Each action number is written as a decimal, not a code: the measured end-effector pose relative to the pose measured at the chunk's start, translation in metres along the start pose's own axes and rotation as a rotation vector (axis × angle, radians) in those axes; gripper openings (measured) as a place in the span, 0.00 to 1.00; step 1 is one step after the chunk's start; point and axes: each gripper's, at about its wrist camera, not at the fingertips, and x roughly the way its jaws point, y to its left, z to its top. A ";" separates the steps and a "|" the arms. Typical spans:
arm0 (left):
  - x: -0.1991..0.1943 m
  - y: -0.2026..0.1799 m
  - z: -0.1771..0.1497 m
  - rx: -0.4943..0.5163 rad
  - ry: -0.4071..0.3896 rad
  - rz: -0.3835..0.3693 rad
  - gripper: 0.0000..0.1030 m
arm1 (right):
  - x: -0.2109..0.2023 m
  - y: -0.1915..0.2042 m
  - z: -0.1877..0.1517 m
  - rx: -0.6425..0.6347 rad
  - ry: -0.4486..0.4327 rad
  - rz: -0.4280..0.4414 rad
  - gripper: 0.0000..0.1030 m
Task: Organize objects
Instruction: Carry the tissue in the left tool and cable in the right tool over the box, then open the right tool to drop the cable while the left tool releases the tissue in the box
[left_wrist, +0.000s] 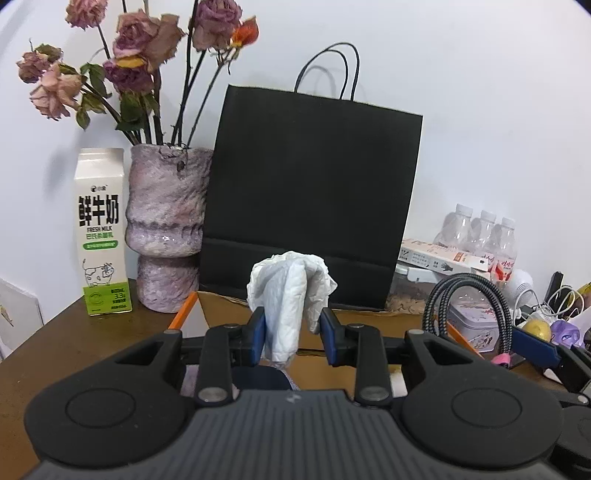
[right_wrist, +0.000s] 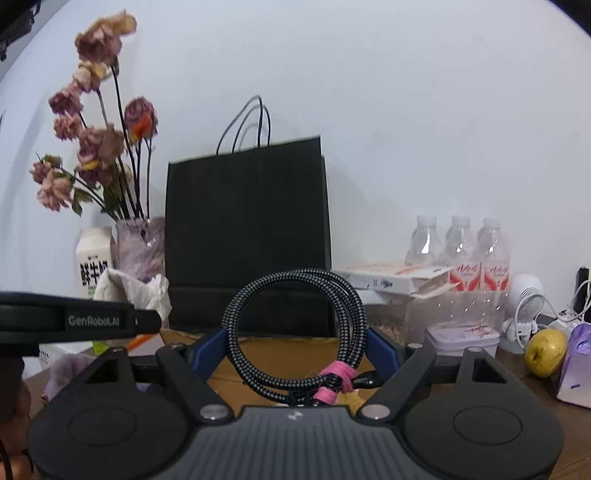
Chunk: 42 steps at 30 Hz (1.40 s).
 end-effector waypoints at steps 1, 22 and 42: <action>0.003 0.000 0.000 0.002 0.004 -0.001 0.30 | 0.004 0.000 -0.001 -0.002 0.010 -0.002 0.78; 0.020 0.005 -0.003 0.023 -0.018 0.046 1.00 | 0.029 -0.004 -0.009 0.009 0.112 -0.026 1.00; -0.020 0.004 0.002 0.035 -0.057 0.057 1.00 | -0.004 -0.009 -0.001 0.029 0.091 -0.042 1.00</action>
